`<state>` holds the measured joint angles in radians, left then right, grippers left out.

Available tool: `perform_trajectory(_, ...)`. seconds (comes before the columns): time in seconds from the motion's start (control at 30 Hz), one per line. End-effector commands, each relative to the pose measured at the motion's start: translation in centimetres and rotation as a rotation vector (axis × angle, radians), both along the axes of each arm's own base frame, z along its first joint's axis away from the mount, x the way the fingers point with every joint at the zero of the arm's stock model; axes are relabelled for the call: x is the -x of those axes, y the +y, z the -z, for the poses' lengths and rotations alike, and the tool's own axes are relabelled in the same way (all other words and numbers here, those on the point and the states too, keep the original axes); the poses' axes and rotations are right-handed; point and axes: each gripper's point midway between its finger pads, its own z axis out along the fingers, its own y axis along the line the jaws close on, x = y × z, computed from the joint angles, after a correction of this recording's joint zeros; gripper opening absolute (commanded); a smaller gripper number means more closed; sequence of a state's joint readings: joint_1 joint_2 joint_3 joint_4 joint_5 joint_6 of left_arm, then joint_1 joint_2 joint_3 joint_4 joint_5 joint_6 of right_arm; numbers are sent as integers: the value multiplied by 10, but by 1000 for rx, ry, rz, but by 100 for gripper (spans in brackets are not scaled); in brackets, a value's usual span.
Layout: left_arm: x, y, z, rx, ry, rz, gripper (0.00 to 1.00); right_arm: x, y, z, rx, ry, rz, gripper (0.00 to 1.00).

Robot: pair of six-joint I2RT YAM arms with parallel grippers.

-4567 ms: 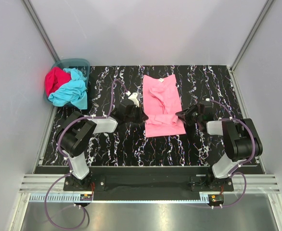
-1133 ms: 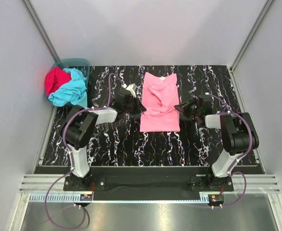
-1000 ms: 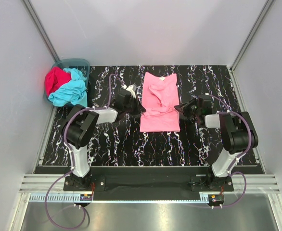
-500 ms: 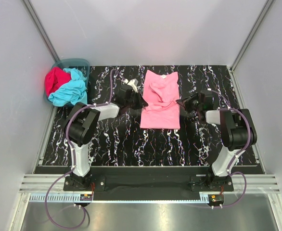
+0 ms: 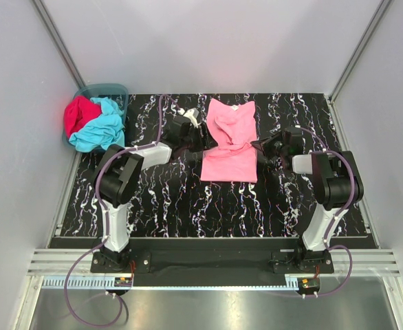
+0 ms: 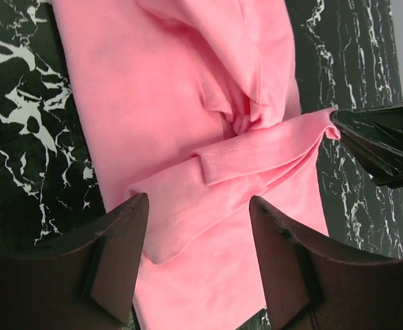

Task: Fold and stack the t-shirts
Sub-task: Fold the tshirt

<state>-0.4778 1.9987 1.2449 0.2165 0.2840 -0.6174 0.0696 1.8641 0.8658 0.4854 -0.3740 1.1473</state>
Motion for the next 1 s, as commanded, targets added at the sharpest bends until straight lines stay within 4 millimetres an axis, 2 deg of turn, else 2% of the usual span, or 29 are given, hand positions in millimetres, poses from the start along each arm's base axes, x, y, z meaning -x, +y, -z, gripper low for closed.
perform_trajectory(0.0, -9, -1, -11, 17, -38, 7, 65, -15, -6, -11, 7, -54, 31, 0)
perform_trajectory(0.2, -1, 2, -8, 27, -37, 7, 64, -14, -5, -13, 2, -56, 31, 0)
perform_trajectory(0.5, 21, 14, 9, 22, -8, -2, 62, -13, -7, -12, 4, -55, 35, 0)
perform_trajectory(0.97, 22, 11, 13, 22, -2, 3, 59, -10, -6, -1, 4, -39, 31, 0)
